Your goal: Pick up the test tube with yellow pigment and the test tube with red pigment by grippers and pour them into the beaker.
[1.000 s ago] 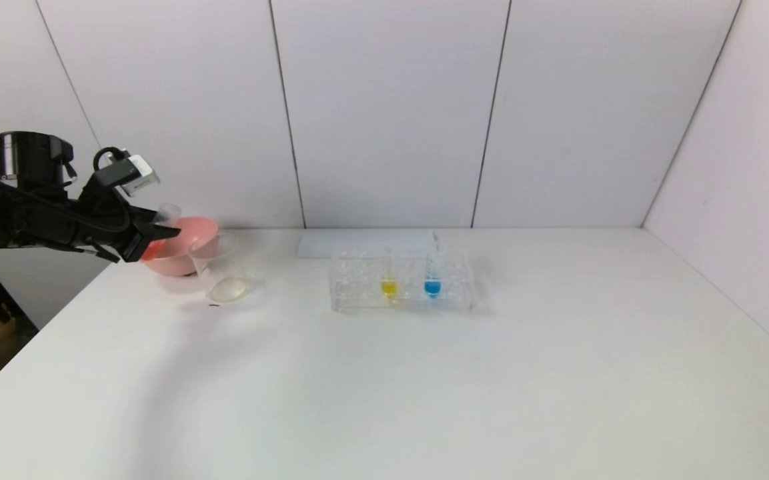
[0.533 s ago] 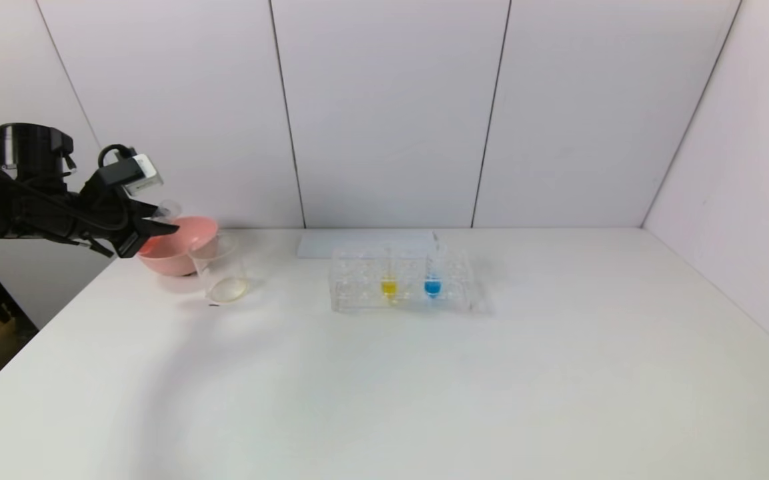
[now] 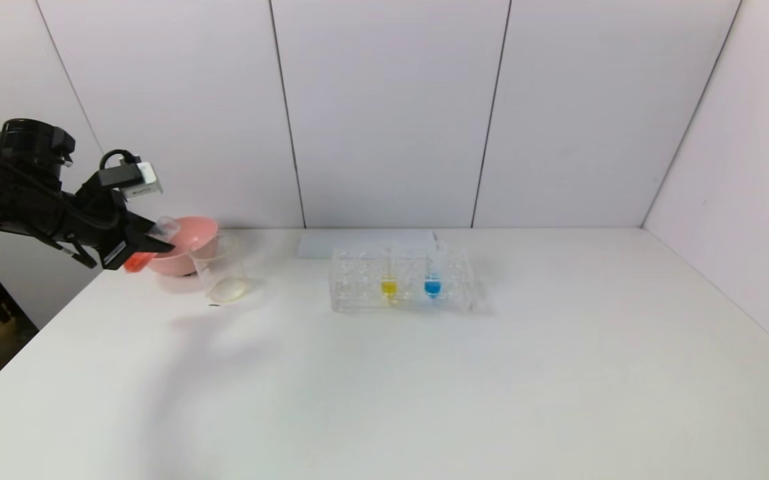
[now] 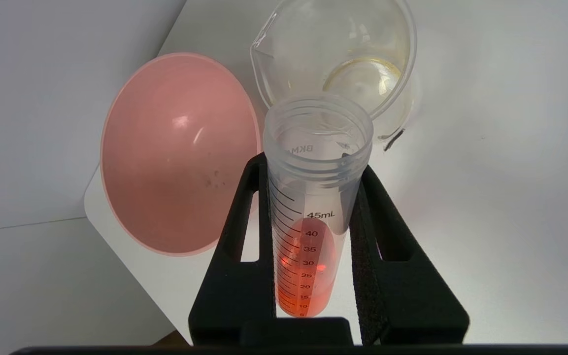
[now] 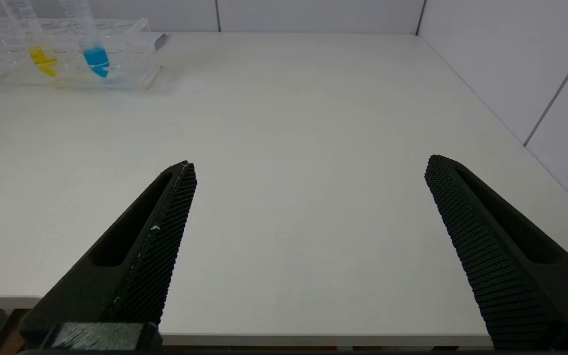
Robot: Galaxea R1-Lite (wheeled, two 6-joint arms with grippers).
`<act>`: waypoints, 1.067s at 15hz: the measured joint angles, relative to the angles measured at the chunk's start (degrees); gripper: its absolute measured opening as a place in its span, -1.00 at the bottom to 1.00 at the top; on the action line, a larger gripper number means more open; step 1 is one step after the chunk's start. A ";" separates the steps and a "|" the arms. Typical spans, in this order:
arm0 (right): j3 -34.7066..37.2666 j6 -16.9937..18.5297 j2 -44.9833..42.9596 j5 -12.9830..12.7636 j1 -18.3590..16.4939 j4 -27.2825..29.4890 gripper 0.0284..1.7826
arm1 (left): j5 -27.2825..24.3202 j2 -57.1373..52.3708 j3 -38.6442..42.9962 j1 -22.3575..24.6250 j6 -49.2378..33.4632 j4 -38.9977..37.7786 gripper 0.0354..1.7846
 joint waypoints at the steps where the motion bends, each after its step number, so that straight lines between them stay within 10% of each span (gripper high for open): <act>1: 0.00 0.00 0.00 0.00 0.00 0.00 0.91 | 0.00 -0.02 -0.49 -0.09 0.16 0.83 -0.53; 16: 0.00 0.00 0.00 -0.02 0.00 0.00 0.91 | 0.28 0.63 -3.19 -0.72 1.18 4.99 -0.53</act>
